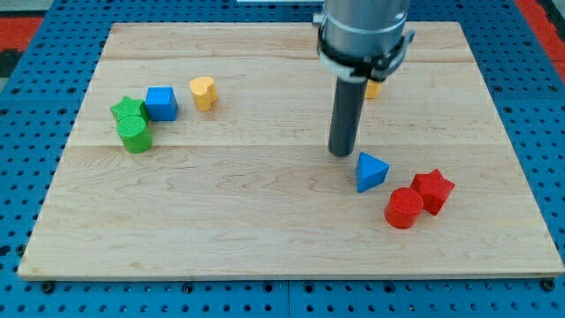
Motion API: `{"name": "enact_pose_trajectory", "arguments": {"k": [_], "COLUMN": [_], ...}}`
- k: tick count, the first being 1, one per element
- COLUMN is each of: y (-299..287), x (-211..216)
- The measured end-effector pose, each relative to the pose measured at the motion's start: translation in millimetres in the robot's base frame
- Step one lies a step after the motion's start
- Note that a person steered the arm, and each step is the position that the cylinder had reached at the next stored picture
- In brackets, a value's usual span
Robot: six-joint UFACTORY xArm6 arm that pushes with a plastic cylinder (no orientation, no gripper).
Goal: Drag the triangle into the red star
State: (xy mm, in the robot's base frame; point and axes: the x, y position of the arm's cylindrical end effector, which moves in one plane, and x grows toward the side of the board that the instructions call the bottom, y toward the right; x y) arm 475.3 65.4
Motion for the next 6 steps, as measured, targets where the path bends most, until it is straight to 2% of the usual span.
{"name": "enact_pose_trajectory", "arguments": {"k": [1, 2, 3, 4, 5, 6], "y": [-28.7, -20.4, -3.0, 67.2, 44.5, 86.3], "x": [31.9, 11.0, 5.2, 5.6, -5.9, -66.4]}}
